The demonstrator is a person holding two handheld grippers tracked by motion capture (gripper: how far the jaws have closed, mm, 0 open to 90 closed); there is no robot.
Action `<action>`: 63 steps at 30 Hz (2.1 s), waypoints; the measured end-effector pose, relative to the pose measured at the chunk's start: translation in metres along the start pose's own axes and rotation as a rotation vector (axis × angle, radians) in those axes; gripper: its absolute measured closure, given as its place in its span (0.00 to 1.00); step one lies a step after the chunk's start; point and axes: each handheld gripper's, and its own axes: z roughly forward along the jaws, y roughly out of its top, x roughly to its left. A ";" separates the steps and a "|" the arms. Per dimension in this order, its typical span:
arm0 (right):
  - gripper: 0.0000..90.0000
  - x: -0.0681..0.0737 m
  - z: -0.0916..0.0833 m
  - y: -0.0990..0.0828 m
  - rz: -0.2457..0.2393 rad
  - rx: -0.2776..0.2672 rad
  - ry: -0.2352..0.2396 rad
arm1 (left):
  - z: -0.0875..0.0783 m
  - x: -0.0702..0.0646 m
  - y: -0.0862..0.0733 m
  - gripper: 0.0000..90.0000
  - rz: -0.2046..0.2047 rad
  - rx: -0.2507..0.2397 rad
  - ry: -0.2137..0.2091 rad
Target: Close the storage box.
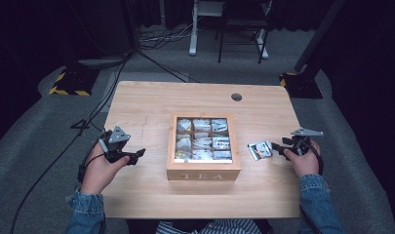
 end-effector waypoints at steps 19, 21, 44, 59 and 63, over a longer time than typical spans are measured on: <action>0.42 -0.001 0.004 -0.003 0.009 0.005 0.003 | 0.037 0.029 -0.034 0.22 -0.093 -0.033 0.070; 0.42 -0.001 0.005 -0.003 0.007 0.004 0.004 | 0.040 0.030 -0.037 0.22 -0.092 -0.036 0.072; 0.40 0.000 0.010 -0.007 0.012 -0.009 -0.003 | 0.062 0.031 -0.049 0.21 -0.171 0.059 0.064; 0.39 -0.001 0.008 -0.008 0.015 -0.020 -0.012 | 0.063 0.030 -0.049 0.12 -0.204 0.074 0.095; 0.39 -0.002 0.007 -0.007 0.024 -0.027 -0.018 | 0.063 0.030 -0.049 0.13 -0.204 0.075 0.094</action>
